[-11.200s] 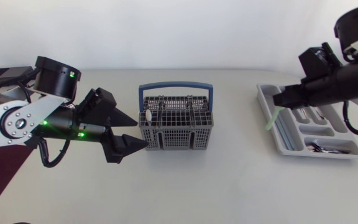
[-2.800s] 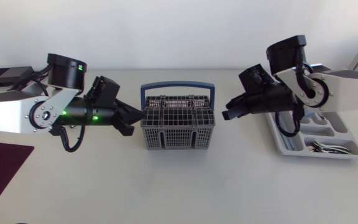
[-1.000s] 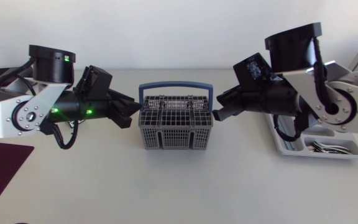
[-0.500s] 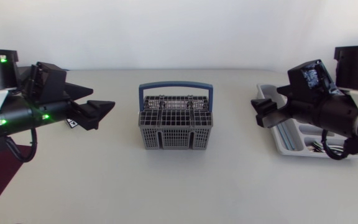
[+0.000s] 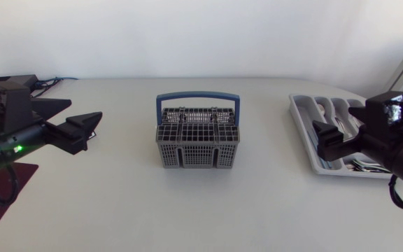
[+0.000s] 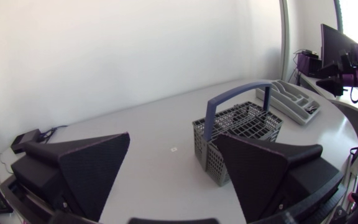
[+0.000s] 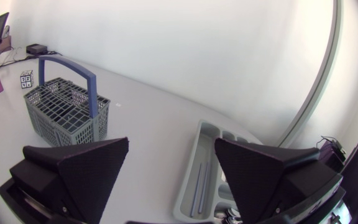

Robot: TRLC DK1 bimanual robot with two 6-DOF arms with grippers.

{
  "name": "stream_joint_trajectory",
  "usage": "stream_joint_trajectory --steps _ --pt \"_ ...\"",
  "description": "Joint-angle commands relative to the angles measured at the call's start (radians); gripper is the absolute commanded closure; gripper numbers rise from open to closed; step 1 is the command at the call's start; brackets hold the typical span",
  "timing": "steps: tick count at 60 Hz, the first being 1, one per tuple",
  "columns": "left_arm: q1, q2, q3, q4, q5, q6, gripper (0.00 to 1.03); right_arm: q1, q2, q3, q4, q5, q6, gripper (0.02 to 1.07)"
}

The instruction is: Transfer all utensils from the basket to the drawer tray.

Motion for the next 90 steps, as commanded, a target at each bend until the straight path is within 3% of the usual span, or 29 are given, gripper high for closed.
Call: stream_joint_trajectory --steps 1,12,29,90 --pt "0.02 -0.068 -0.076 0.042 -0.024 -0.022 0.05 -0.011 -0.059 -0.057 0.02 0.01 -0.027 0.07" --pt "0.026 -0.184 -0.184 0.107 -0.077 -0.023 0.05 -0.046 -0.154 -0.13 0.034 0.01 -0.033 0.07" --pt "0.083 -0.275 -0.276 0.127 -0.082 -0.059 0.05 -0.084 -0.249 -0.223 0.062 0.016 -0.028 0.07" --pt "0.067 -0.778 -0.573 0.001 -0.248 -0.209 0.07 -0.117 -0.727 -0.492 0.04 -0.031 0.294 0.07"
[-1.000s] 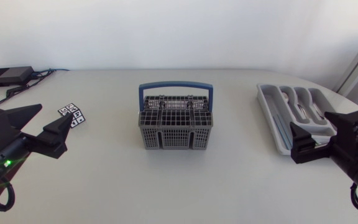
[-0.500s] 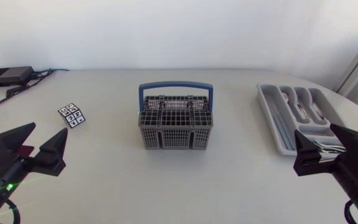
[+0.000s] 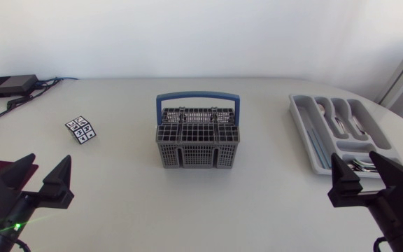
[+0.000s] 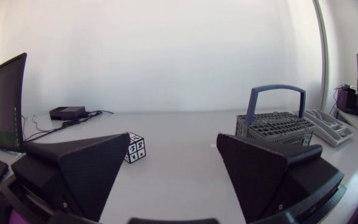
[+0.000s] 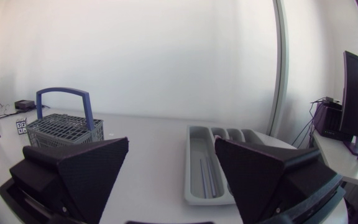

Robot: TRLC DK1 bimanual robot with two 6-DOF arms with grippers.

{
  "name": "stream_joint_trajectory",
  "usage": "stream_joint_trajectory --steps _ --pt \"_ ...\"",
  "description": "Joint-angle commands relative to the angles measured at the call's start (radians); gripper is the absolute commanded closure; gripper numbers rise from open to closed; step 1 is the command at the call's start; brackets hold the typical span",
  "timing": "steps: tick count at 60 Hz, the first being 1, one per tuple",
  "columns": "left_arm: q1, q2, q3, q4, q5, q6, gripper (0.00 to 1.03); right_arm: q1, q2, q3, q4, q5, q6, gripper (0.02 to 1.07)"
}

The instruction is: Transfer all utensils from the basket to the drawer tray.

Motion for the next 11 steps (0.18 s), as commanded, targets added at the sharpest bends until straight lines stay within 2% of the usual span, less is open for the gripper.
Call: stream_joint_trajectory --steps 1,11 --pt "-0.005 -0.026 -0.039 -0.009 -0.007 -0.028 0.07 -0.006 -0.012 -0.022 -0.001 -0.003 0.036 0.07" --pt "-0.005 -0.026 -0.039 -0.009 -0.007 -0.028 0.08 -0.006 -0.012 -0.022 -0.001 -0.003 0.036 0.07"
